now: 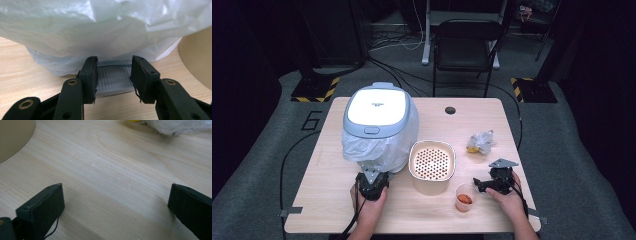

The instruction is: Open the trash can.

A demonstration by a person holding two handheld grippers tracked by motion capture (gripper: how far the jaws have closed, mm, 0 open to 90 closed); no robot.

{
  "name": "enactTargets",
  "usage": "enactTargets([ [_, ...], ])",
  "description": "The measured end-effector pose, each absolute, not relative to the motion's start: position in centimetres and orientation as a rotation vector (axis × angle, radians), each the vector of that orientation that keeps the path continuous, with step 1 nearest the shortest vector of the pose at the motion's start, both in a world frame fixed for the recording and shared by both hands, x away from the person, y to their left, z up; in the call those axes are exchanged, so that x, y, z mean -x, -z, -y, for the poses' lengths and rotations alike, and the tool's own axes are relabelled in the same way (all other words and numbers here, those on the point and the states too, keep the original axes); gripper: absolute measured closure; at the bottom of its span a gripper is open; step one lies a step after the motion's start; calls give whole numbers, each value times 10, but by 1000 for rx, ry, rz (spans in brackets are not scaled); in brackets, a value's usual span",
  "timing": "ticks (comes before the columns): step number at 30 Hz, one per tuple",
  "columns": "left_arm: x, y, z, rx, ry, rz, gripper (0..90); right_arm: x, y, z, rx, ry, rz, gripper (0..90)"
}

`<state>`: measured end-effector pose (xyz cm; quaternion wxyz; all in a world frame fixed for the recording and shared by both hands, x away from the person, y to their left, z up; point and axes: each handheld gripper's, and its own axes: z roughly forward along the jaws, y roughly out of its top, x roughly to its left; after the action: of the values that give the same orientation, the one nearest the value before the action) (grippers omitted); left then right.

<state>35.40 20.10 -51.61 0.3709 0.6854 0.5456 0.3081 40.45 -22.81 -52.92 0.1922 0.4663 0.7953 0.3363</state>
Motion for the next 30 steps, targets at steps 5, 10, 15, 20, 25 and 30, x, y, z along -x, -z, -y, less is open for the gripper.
enactTargets([
  [5, -356, 515, -203, -1780, -767, -1400, 567, -404, 529, 228, -1307, -941, -2234, 4],
  [10, -363, 509, -202, -1794, -696, -1441, 567, -404, 529, 228, -1306, -947, -2231, 6],
  [15, -369, 502, -201, -1863, -660, -1467, 567, -404, 529, 228, -1307, -947, -2231, 6],
  [20, -371, 503, -201, -1856, -638, -1492, 567, -404, 529, 229, -1301, -946, -2235, 6],
  [25, -374, 505, -201, -1915, -625, -1510, 566, -404, 529, 229, -1302, -946, -2234, 6],
  [30, -375, 510, -201, -1918, -634, -1496, 565, -403, 529, 228, -1310, -944, -2234, 8],
])
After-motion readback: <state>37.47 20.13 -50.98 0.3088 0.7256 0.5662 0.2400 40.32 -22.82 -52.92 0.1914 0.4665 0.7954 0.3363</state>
